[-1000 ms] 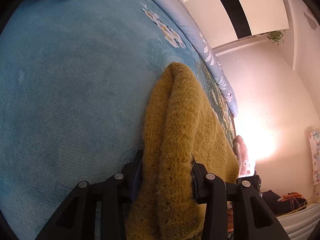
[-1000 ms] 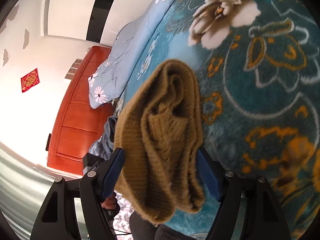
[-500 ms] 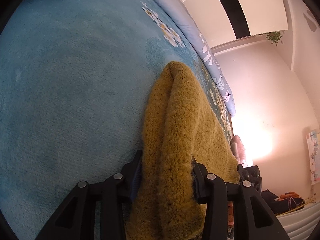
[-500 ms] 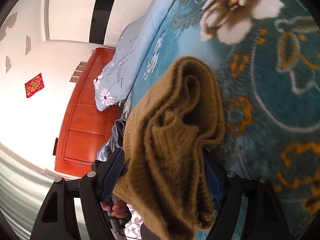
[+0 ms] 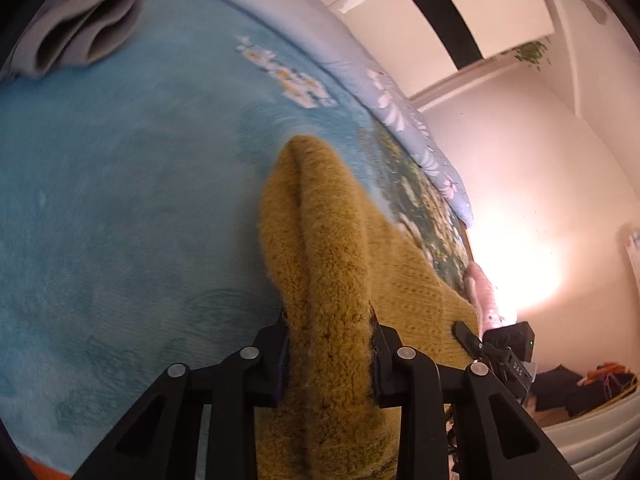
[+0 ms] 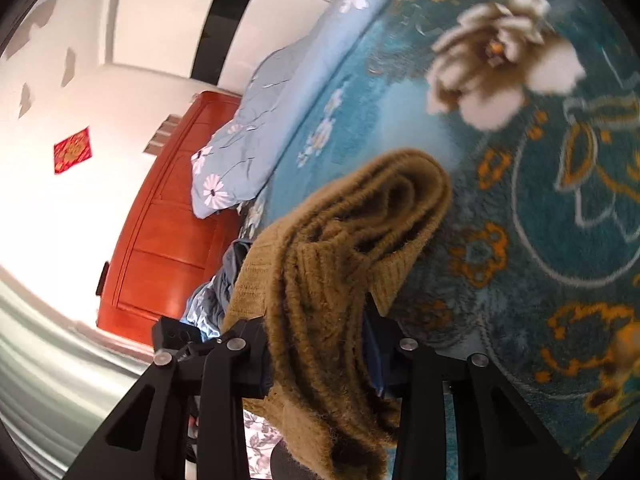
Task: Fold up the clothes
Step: 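Lift the folded vest with both grippers and carry it toward the pink clothes stack, then lower the folded vest onto the pink clothes stack with both grippers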
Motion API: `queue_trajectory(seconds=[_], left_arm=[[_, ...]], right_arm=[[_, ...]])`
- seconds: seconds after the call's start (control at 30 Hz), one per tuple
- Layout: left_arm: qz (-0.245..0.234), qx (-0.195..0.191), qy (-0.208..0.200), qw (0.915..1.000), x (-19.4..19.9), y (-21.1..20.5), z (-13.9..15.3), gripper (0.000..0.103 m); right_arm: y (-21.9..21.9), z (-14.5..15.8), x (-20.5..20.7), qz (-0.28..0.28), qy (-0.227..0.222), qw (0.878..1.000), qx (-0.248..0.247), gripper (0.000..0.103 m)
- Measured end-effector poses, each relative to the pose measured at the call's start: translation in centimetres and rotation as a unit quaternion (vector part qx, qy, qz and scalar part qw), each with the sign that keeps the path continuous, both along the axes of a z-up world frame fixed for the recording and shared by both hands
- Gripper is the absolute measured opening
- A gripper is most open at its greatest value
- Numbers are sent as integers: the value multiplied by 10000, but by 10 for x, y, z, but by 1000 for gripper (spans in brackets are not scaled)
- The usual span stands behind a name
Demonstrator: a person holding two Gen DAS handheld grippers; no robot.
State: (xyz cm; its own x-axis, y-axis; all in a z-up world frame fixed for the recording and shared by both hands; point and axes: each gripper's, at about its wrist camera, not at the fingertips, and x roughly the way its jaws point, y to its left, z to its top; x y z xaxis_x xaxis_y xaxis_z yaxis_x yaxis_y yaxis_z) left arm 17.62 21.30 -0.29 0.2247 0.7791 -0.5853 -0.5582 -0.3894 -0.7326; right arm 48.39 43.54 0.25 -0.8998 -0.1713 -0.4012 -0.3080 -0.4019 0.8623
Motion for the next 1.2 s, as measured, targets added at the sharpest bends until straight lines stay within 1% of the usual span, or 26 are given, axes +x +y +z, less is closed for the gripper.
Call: queue_trajectory(seconds=[0.1, 0.17, 0.3, 0.37, 0.47, 0.53, 0.63, 0.67, 0.73, 0.87, 0.97, 1.0, 1.03, 1.07, 1.13, 1.17, 1.2], left_arm=[[-150, 60, 204, 9997, 9, 11, 26, 32], [-404, 147, 242, 9988, 21, 29, 41, 32], [-917, 245, 348, 9949, 66, 97, 66, 32], [-1198, 326, 404, 9914, 90, 130, 84, 32], [-1591, 581, 512, 9842, 130, 183, 108, 32], [-1893, 729, 599, 9774, 163, 221, 122, 32], [-2295, 775, 653, 9680, 208, 270, 134, 32], [-2410, 813, 603, 9652, 222, 287, 139, 32], [-2624, 943, 427, 9594, 248, 319, 145, 32], [-2724, 1230, 215, 9540, 289, 364, 155, 32], [-2612, 1497, 242, 9533, 316, 390, 156, 32], [-2518, 1534, 221, 9553, 324, 396, 153, 32], [-2285, 1494, 170, 9619, 332, 403, 146, 32], [-2297, 1435, 50, 9626, 340, 410, 136, 32], [-2459, 1173, -41, 9621, 358, 420, 112, 32], [-2548, 1000, -1, 9618, 367, 422, 100, 32], [-2619, 833, 52, 9615, 374, 424, 86, 32]], right_arm=[[5, 12, 14, 87, 130, 9998, 158, 37], [12, 21, 28, 84, 186, 9995, 231, 37], [37, 49, 72, -78, 243, 9984, 505, 37], [55, 70, 101, -204, 143, 9966, 789, 37], [84, 104, 148, -403, -133, 9909, 1279, 37], [107, 123, 178, -641, -461, 9847, 1555, 37], [141, 149, 218, -993, -854, 9745, 1824, 37], [154, 158, 233, -1102, -980, 9697, 1947, 37], [176, 178, 260, -1326, -1221, 9576, 2247, 37], [222, 213, 308, -1649, -1560, 9319, 2827, 37], [257, 226, 331, -1825, -1835, 9165, 3049, 37], [268, 228, 337, -1882, -1933, 9121, 3087, 37], [279, 229, 343, -1926, -2042, 9078, 3118, 37], [289, 227, 349, -1953, -2169, 9035, 3138, 37], [308, 216, 356, -2027, -2440, 8955, 3122, 38], [317, 208, 360, -2087, -2561, 8927, 3064, 38], [326, 195, 365, -2169, -2656, 8925, 2931, 39]])
